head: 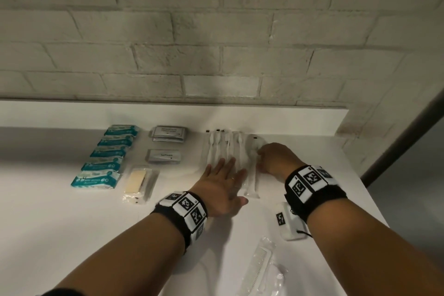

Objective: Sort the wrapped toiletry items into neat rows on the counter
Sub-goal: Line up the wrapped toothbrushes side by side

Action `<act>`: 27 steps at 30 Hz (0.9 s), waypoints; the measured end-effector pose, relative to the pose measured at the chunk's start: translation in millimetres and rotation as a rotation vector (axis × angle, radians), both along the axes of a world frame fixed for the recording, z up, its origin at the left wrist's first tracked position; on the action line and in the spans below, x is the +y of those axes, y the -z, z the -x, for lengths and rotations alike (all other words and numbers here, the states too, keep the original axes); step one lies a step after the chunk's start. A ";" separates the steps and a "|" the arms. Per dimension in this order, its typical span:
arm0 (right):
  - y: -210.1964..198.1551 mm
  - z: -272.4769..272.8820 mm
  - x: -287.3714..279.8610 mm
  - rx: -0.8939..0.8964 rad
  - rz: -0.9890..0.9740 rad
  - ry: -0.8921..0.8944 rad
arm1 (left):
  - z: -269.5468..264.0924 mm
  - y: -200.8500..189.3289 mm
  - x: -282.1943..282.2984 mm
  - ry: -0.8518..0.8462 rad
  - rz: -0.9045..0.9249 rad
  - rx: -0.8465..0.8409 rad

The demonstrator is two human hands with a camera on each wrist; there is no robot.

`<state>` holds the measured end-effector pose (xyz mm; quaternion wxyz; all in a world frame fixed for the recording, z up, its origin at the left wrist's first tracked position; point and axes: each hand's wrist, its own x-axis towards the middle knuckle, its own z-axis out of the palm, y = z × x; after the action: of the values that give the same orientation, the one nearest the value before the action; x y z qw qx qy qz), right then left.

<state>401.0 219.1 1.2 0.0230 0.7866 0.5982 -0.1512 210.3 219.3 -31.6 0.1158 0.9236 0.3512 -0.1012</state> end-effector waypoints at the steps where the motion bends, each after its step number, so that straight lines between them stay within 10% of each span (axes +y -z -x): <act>1: 2.6 3.2 2.5 -0.057 0.054 -0.041 | -0.9 -0.2 -0.5 0.000 0.003 -0.004; 17: 55.0 -2.8 44.0 0.001 0.154 -0.085 | 0.0 3.5 2.4 -0.074 -0.001 -0.039; 27: 11.3 2.5 2.3 0.233 0.125 0.000 | -0.4 7.4 0.7 -0.083 -0.035 -0.036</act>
<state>398.5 221.4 -10.1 0.0023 0.7607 0.5863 -0.2785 210.7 220.0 -39.0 0.1102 0.9117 0.3890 -0.0734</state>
